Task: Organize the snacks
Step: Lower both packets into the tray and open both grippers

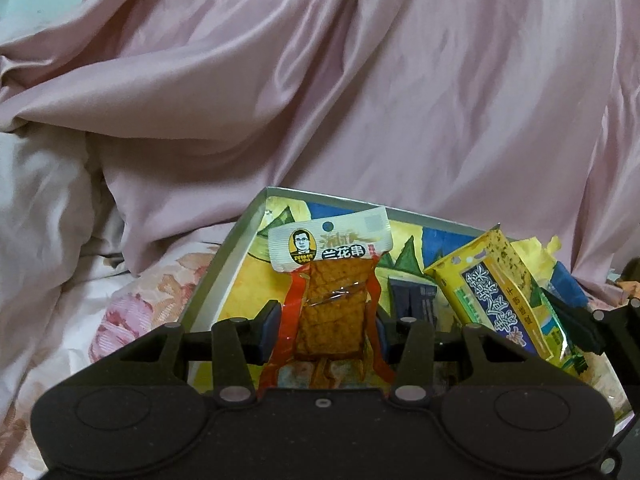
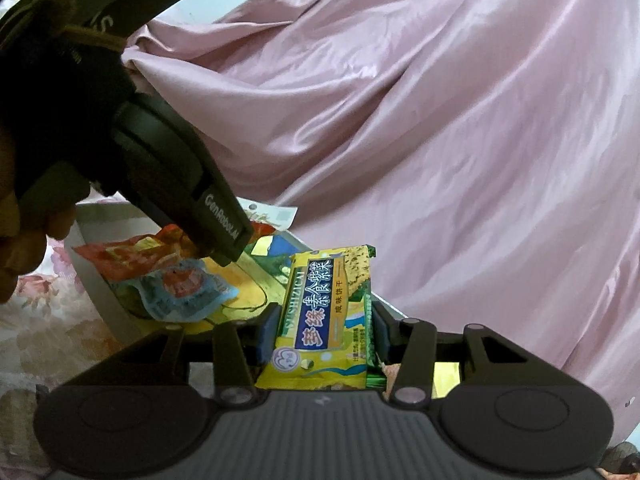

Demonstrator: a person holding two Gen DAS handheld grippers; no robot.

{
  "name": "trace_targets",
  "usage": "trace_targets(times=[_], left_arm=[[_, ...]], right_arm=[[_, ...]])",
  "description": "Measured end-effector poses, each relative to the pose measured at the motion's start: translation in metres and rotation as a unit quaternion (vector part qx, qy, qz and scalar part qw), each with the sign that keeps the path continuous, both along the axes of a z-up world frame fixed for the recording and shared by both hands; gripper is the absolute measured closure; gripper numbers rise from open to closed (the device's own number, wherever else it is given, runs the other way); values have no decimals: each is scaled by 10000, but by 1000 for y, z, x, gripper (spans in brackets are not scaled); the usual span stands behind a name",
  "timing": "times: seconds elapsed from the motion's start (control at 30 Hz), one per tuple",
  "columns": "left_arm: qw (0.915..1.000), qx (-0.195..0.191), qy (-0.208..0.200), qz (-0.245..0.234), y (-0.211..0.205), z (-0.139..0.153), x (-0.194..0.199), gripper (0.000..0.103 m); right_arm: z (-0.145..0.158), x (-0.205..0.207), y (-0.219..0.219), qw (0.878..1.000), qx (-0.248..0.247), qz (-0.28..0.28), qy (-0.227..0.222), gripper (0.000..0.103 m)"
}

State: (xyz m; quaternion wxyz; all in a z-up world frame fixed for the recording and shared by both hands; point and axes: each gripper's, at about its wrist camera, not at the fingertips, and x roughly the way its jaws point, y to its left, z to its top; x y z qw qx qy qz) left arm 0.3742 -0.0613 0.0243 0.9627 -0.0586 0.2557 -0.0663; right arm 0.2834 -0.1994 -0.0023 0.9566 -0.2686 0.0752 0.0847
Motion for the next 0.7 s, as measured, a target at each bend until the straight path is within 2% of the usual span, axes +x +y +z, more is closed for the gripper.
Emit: trace_targets(times=[0.2,0.37,0.47,0.5,0.53,0.7], left_arm=[[10000,29,40,9,-4,-4,3,54],[9998,-131,170,63,-3,-5,4,45],[9990,-323,281,147,2,-5,3,41],[9986,-398,288,171,3,-4,3,38],[9984,-457,250,227,5,-2,0,33],[9981,-533,-78,293,11,16,-17,17]], right_arm=[[-1,4,-1,10000,49,-19,50,52],[0,8,0,9999,70,-53,110,50],[3,11,1,9999,66,-71,54,42],[4,10,1,9999,72,-64,43,36],[5,10,1,9999,76,-58,37,31],[9,-3,-1,9999,106,-49,-58,20]])
